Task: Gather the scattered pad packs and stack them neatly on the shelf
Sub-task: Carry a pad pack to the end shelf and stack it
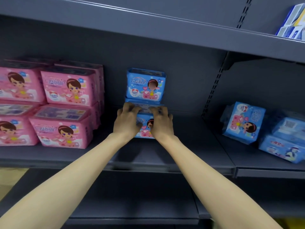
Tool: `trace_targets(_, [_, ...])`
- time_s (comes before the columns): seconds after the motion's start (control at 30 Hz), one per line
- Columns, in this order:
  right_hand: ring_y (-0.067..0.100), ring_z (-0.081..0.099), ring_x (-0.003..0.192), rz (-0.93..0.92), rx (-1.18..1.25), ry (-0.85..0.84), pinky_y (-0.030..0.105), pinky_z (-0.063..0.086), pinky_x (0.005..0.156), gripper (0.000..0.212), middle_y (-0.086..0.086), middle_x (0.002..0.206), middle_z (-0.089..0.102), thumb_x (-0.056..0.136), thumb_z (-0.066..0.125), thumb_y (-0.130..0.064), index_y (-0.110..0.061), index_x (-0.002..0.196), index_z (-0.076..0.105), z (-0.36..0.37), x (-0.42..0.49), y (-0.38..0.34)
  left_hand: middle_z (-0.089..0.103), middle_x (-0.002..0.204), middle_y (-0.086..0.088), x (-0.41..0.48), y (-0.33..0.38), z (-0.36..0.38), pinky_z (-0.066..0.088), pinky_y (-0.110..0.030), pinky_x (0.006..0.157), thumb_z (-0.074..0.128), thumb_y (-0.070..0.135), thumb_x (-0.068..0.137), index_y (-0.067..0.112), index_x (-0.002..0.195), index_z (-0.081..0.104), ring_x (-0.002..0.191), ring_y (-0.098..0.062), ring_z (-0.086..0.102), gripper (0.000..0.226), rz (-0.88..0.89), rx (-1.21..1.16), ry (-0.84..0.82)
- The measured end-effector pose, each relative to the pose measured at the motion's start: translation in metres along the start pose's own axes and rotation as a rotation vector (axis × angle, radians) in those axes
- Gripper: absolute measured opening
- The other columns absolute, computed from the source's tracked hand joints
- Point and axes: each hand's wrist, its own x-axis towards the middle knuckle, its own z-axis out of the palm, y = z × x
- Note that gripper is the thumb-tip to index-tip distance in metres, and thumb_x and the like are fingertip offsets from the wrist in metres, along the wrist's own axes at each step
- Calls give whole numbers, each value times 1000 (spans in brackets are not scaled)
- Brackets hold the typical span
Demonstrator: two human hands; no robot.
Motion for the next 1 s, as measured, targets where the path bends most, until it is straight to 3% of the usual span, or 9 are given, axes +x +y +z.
trace_targets(1.0, [36,31,126,23,-22,18,38,38,102,61,9,146,24,90,57,-9,-20,144,31,24,28,-7,30,140,-7,24,-25,13,37,-37,101,67,19,83,15,135,44,125,-33,37,57,-7,-45,-19])
